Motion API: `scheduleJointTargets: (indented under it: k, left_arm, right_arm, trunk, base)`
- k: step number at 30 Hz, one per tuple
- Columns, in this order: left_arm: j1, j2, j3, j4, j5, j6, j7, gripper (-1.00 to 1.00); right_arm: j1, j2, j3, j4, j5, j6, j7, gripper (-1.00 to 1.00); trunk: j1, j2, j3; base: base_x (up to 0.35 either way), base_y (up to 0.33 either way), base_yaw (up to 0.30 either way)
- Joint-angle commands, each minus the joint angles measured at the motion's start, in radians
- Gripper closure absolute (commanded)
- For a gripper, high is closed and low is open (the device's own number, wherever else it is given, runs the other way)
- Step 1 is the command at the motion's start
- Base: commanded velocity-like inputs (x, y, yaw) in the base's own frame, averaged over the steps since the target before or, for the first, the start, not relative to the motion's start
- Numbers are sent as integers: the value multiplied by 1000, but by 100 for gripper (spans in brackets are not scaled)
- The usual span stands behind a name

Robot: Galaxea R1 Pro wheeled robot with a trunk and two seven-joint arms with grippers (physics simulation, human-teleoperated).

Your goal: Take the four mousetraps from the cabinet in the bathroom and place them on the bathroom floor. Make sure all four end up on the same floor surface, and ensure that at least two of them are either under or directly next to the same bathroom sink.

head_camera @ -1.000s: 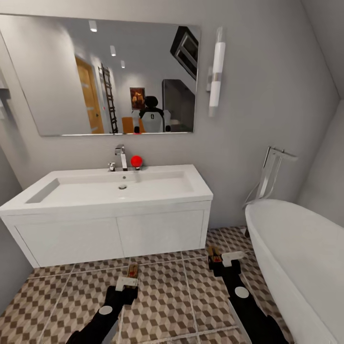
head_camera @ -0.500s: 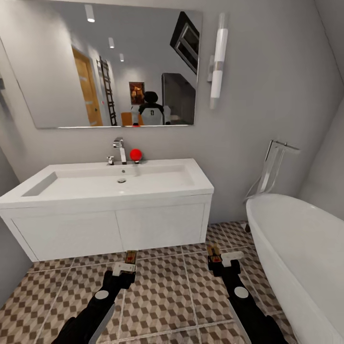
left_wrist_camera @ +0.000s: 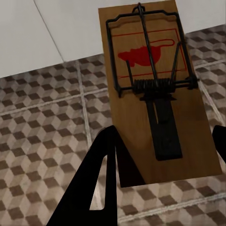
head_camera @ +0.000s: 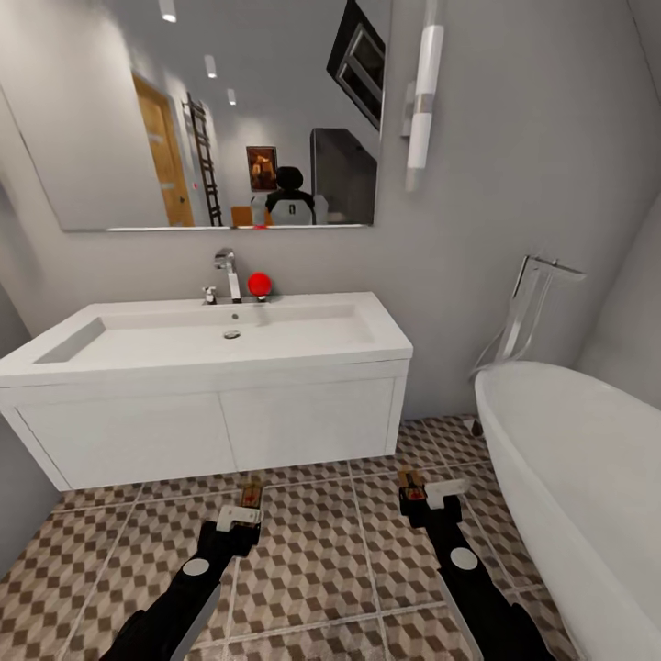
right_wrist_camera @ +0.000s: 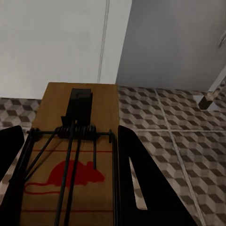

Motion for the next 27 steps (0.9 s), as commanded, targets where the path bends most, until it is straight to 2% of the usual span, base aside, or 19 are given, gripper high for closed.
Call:
scheduleJointTargets:
  k: [1, 27]
  left_arm:
    - [-1, 2, -7, -1, 9, 5, 10, 100]
    - [-1, 0, -7, 15, 9, 5, 10, 100]
  right_arm:
    - [0, 0, 2, -3, 6, 3, -7, 100]
    - [0, -1, 2, -18, 6, 2, -7, 100]
  trunk:
    - [4, -8, -6]
    - [103, -190, -128]
  base:
    - [0, 0, 0]
    - [0, 0, 0]
